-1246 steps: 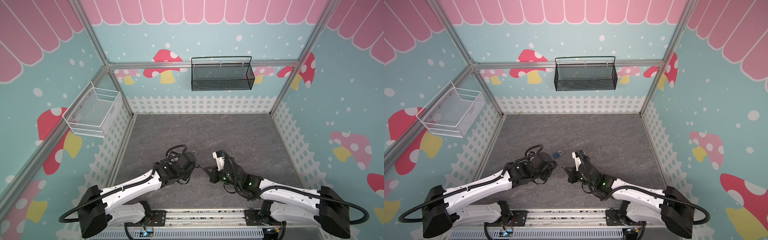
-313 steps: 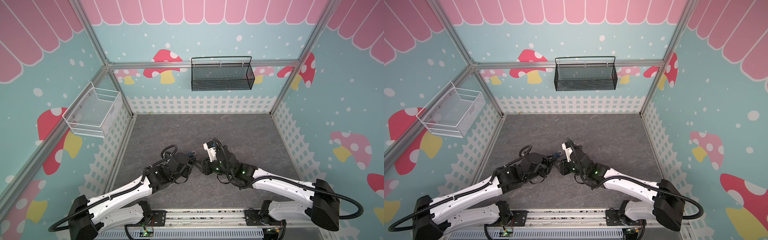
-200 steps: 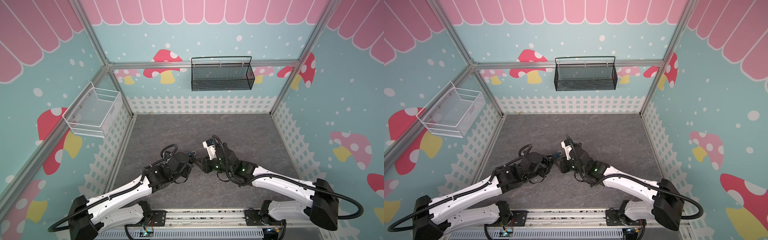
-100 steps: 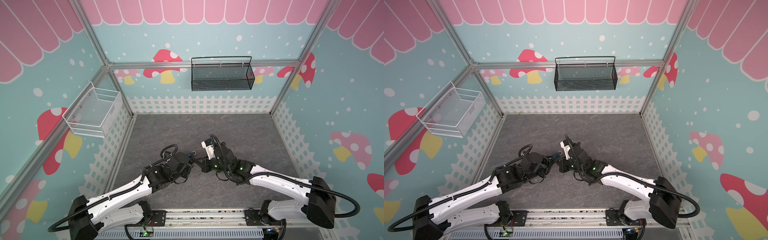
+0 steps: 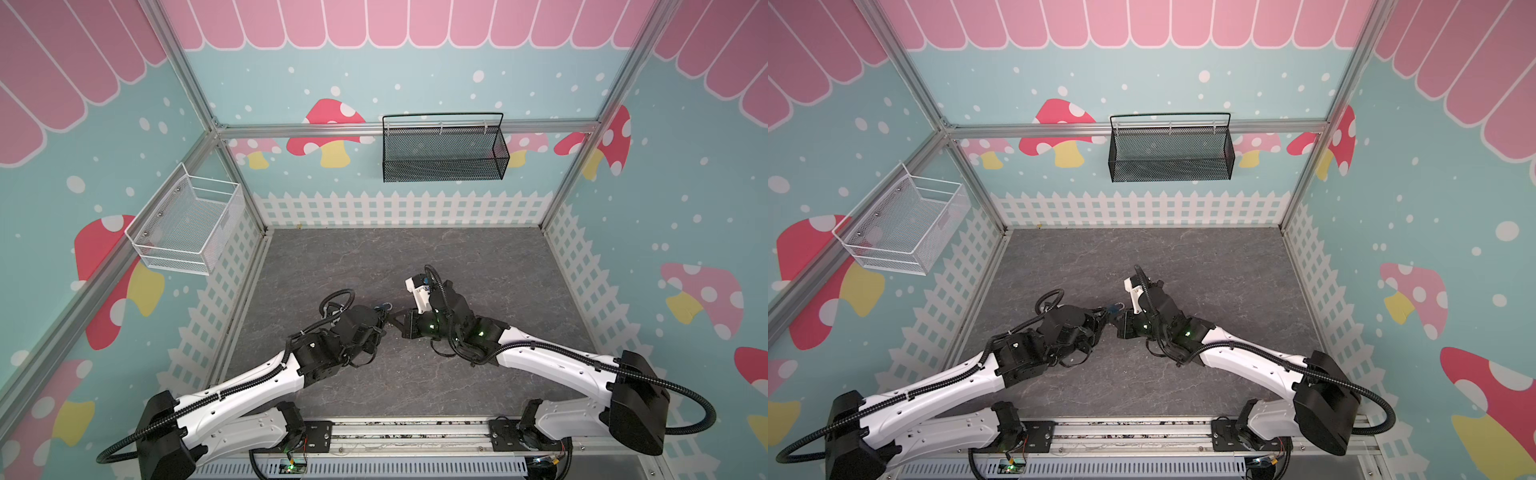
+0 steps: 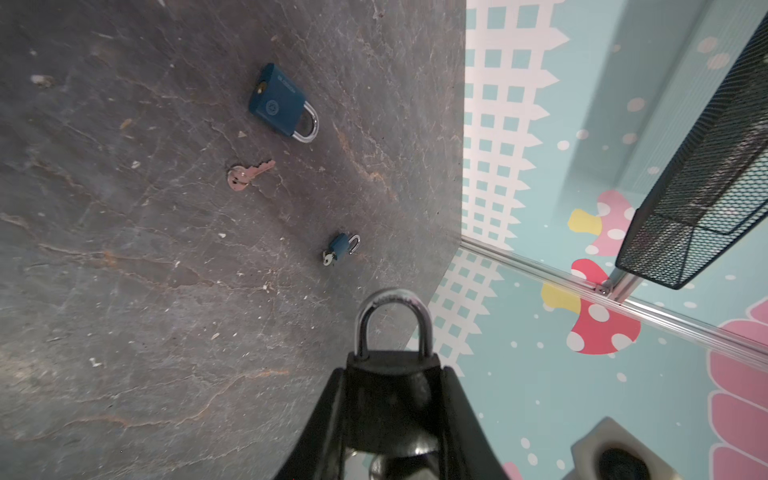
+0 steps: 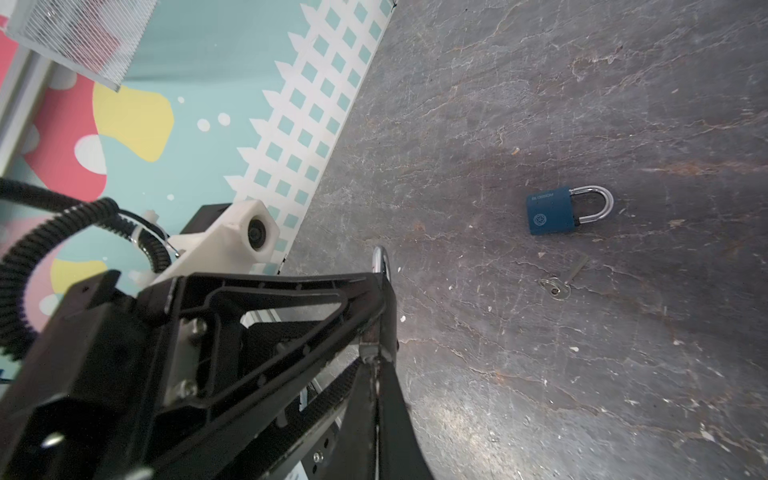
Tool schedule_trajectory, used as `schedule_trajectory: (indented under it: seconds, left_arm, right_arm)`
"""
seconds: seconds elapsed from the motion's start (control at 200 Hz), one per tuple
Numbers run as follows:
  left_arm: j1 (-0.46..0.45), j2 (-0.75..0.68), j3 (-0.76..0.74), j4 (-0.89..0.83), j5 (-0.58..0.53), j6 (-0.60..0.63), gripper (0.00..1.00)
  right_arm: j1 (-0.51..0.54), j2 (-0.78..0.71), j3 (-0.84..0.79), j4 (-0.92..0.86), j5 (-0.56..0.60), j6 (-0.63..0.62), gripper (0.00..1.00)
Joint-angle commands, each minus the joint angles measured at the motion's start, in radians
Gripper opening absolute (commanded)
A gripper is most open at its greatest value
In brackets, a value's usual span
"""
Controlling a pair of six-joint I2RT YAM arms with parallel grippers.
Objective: Unlock with the key
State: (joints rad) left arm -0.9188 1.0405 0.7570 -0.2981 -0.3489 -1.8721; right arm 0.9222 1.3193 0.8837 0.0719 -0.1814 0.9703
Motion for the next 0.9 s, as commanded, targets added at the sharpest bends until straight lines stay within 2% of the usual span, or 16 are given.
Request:
schedule_trajectory:
  seconds: [0.0,0.3,0.57,0.895]
  left_arm:
    - [-0.011,-0.007,-0.017,0.223,-0.011,0.011,0.00]
    - [-0.012,-0.005,-0.053,0.341,-0.044,0.021,0.00]
    - [-0.012,0.007,-0.052,0.399,-0.055,0.041,0.00]
    - [-0.011,-0.013,-0.002,0.257,-0.079,0.094,0.00]
  right_arm:
    - [0.015,0.005,-0.005,0.141,-0.140,0.131,0.00]
    - [-0.025,-0.025,-0.115,0.367,-0.170,0.395,0.00]
    - [-0.032,-0.040,-0.167,0.441,-0.139,0.510,0.00]
    - [-0.032,-0.092,-0.138,0.331,-0.044,0.352,0.00]
